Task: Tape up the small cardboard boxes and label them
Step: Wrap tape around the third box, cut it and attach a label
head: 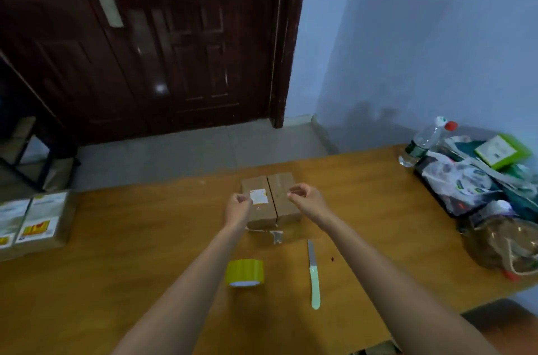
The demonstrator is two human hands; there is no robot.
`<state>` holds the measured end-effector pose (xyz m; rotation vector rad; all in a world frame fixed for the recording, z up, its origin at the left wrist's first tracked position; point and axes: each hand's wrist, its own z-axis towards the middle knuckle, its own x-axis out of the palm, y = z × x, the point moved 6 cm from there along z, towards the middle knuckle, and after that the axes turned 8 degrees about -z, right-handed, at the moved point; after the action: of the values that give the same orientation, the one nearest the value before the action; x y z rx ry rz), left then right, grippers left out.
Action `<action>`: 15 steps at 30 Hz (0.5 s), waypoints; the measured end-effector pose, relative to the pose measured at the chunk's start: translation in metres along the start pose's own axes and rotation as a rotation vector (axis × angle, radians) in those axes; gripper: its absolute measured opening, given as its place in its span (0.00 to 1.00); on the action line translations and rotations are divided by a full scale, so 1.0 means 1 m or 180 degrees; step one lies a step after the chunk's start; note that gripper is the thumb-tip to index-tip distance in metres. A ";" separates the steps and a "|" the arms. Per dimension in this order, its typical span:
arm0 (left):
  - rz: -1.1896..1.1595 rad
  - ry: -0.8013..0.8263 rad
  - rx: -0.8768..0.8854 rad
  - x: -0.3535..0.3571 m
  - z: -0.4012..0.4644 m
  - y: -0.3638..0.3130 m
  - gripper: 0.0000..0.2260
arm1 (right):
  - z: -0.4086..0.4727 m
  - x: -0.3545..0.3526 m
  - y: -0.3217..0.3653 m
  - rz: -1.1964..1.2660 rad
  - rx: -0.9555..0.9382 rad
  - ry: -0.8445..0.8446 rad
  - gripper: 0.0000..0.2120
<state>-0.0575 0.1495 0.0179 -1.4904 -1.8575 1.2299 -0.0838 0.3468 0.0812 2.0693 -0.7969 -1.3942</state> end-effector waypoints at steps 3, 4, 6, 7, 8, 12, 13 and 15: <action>0.0045 -0.0115 -0.0202 -0.001 0.018 0.014 0.04 | 0.029 0.018 -0.003 -0.0237 0.0064 0.0206 0.16; 0.0083 -0.0135 -0.0264 -0.002 0.023 0.018 0.03 | 0.038 0.024 -0.004 -0.0360 0.0060 0.0275 0.16; 0.0180 -0.0201 -0.0356 -0.002 0.032 0.023 0.03 | 0.054 0.037 -0.004 -0.0550 0.0023 0.0448 0.18; 0.0232 -0.0259 -0.0416 -0.001 0.037 0.026 0.05 | 0.059 0.043 -0.004 -0.0666 -0.0011 0.0555 0.18; 0.0284 -0.0316 -0.0486 0.001 0.042 0.029 0.07 | 0.065 0.048 -0.004 -0.0809 -0.0081 0.0628 0.19; 0.0617 -0.0320 -0.0711 0.016 0.060 0.035 0.10 | 0.080 0.060 -0.007 -0.1212 -0.0393 0.0672 0.16; 0.0713 -0.0326 -0.0761 0.019 0.066 0.037 0.14 | 0.083 0.062 -0.006 -0.1334 -0.0455 0.0674 0.14; 0.0924 -0.0381 -0.0844 0.021 0.072 0.039 0.20 | 0.088 0.065 -0.006 -0.1569 -0.0617 0.0685 0.06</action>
<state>-0.1002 0.1439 -0.0546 -1.9230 -1.9964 1.2611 -0.1461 0.2961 0.0061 2.2973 -0.0550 -1.3867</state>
